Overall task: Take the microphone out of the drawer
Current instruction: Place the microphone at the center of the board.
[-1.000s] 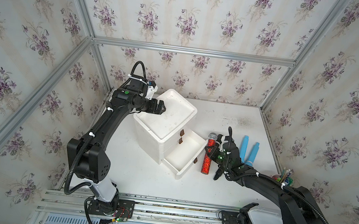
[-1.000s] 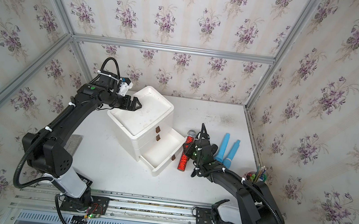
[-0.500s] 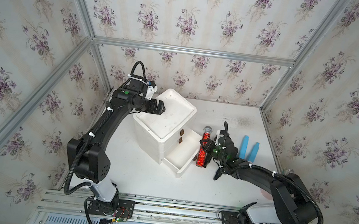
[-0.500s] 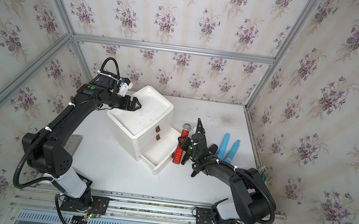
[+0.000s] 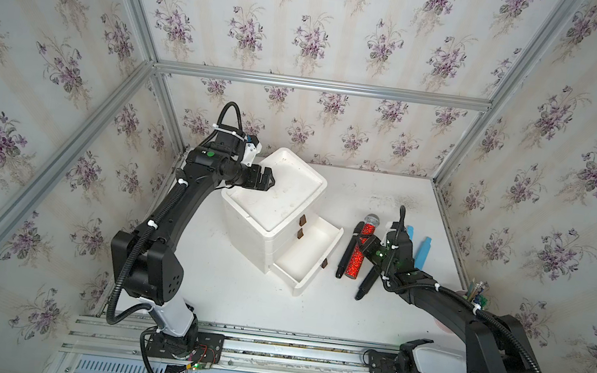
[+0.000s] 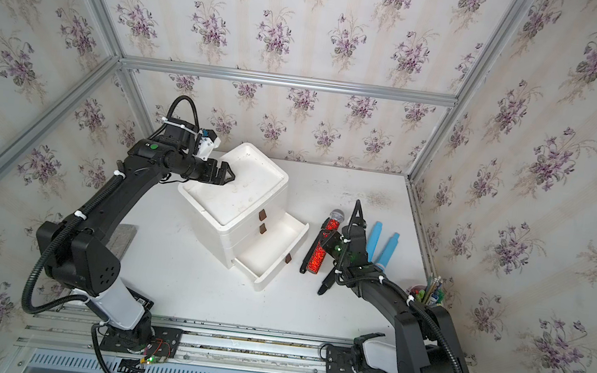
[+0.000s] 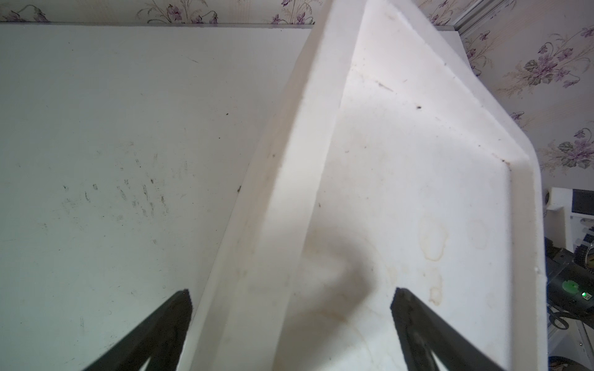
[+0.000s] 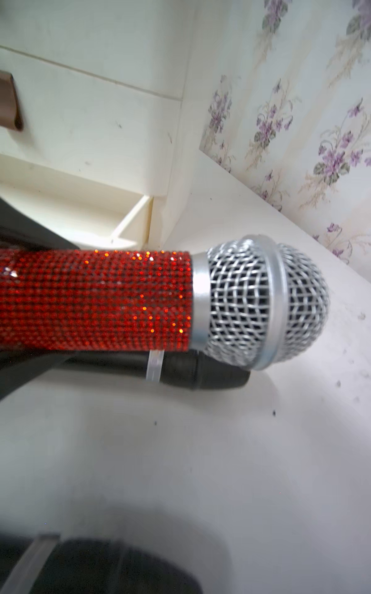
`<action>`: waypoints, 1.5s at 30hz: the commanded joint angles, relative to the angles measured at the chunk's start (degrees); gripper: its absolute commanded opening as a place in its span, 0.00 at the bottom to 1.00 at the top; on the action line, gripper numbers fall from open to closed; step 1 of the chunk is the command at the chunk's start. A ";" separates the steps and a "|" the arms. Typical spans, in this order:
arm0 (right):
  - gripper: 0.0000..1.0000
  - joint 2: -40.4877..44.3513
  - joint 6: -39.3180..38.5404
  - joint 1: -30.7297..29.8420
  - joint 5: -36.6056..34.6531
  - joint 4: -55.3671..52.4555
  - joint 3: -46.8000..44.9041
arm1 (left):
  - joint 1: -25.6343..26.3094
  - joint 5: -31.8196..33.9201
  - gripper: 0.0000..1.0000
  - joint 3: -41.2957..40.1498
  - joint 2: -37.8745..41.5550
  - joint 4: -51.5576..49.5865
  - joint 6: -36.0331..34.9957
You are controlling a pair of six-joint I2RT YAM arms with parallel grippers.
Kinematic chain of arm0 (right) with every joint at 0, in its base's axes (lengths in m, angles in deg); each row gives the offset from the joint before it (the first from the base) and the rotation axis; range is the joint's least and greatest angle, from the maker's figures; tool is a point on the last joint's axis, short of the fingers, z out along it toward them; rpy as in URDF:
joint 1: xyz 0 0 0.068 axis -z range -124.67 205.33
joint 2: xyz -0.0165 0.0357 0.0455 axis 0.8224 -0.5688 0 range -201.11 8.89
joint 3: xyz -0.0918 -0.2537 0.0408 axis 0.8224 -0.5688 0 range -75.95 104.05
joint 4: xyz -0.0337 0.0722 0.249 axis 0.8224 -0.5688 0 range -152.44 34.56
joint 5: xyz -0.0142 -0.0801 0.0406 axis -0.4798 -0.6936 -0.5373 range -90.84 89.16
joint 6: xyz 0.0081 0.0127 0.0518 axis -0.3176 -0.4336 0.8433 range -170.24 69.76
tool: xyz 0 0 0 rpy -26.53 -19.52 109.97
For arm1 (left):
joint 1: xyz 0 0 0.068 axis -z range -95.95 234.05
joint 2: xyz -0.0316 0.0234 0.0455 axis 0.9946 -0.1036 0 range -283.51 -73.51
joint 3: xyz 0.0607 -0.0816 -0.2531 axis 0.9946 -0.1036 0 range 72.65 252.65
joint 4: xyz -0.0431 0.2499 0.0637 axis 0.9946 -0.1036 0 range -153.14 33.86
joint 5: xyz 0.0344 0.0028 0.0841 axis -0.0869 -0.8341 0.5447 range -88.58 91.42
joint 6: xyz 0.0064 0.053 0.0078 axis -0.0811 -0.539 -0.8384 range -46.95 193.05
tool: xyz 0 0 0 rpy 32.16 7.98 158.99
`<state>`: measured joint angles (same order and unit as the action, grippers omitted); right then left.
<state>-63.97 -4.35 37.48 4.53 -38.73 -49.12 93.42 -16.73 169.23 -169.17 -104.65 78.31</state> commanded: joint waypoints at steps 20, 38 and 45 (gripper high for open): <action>0.00 -10.31 -4.07 6.24 -2.67 1.75 3.54 | -0.14 -0.82 0.99 -0.25 0.17 -3.06 0.37; 0.48 -18.18 -6.72 6.52 -6.61 -1.75 8.72 | -0.16 -0.74 0.99 -0.47 0.13 -2.85 0.39; 0.55 -16.73 -7.20 6.59 -7.21 -3.43 8.76 | -0.14 -0.73 0.99 -0.41 0.11 -2.82 0.47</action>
<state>-81.35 -11.30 44.08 -1.55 -41.31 -40.38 93.33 -16.95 169.12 -169.04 -104.71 78.33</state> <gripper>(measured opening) 0.549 0.993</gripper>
